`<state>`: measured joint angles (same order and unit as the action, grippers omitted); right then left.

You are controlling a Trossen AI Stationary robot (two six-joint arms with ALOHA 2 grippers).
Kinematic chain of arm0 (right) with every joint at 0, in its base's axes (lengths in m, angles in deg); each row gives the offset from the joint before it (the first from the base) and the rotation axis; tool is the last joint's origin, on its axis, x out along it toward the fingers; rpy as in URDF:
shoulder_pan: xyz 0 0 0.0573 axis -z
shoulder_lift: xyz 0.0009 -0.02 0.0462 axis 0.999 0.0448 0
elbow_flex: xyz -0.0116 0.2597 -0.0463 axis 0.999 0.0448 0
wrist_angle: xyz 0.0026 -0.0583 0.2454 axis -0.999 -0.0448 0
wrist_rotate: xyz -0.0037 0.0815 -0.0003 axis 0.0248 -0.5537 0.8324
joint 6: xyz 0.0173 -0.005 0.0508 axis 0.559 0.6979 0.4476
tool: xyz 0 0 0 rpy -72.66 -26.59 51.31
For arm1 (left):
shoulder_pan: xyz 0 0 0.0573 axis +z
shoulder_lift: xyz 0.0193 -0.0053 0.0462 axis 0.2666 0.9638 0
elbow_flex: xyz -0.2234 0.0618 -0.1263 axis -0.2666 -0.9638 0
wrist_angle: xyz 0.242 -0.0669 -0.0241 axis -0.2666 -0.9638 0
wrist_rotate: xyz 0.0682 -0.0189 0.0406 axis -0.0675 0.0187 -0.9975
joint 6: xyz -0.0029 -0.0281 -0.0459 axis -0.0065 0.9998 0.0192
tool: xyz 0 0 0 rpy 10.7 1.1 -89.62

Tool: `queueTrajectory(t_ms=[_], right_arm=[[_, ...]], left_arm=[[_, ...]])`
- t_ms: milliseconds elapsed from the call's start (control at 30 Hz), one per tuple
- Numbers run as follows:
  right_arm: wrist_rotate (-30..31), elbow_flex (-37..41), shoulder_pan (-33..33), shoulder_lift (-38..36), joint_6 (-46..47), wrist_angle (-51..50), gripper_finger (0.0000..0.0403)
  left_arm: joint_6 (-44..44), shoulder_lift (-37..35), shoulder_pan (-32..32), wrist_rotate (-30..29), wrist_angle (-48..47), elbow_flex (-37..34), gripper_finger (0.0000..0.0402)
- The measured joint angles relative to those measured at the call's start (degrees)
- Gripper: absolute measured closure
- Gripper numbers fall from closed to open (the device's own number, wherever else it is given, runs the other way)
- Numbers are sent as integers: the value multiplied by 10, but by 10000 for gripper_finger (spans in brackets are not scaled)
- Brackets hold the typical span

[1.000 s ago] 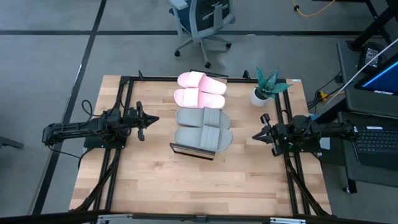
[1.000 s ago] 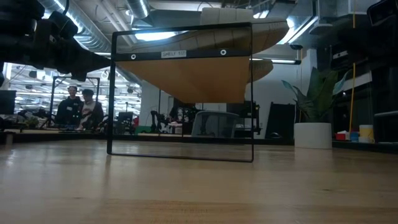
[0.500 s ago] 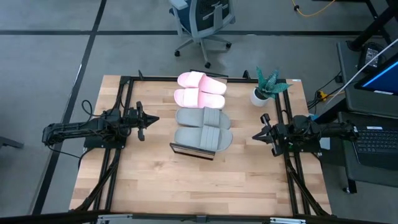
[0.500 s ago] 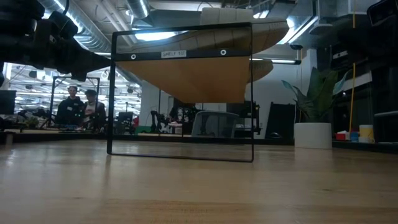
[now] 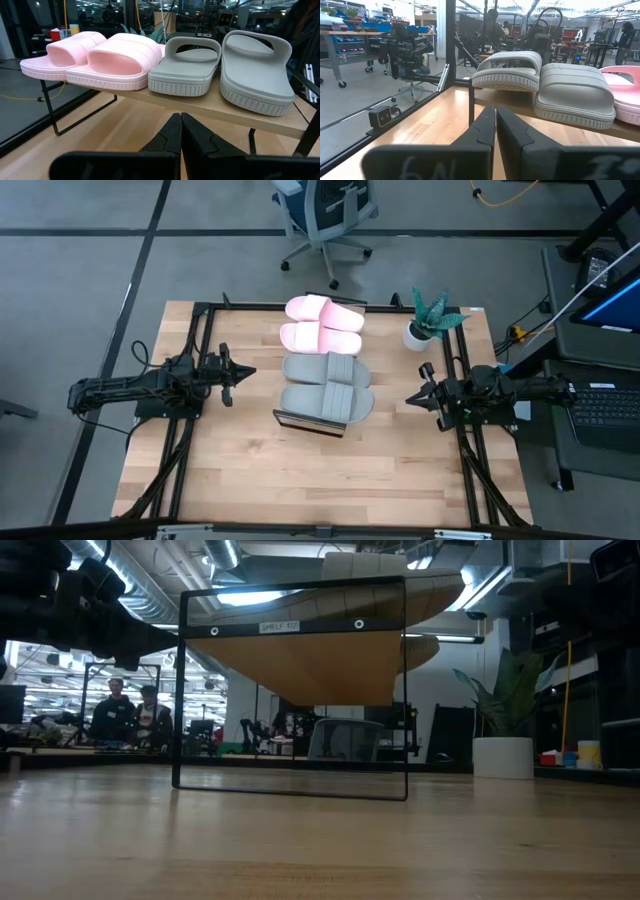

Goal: Pick and place slides into the shelf
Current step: Return to Home Position

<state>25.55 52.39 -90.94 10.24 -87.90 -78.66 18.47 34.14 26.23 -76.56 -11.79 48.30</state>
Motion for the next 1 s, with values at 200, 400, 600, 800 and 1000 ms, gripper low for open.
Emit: queueTrajectory(t_ms=[200, 400, 600, 800, 1000], right_arm=[[0, 0, 0, 0, 0, 0, 384], [0, 0, 0, 0, 0, 0, 384], [0, 0, 0, 0, 0, 0, 384], [0, 0, 0, 0, 0, 0, 384], [0, 0, 0, 0, 0, 0, 384]], left_arm=[[0, 0, 0, 0, 0, 0, 401], [0, 0, 0, 0, 0, 0, 401], [0, 0, 0, 0, 0, 0, 401], [0, 0, 0, 0, 0, 0, 401], [0, 0, 0, 0, 0, 0, 401]])
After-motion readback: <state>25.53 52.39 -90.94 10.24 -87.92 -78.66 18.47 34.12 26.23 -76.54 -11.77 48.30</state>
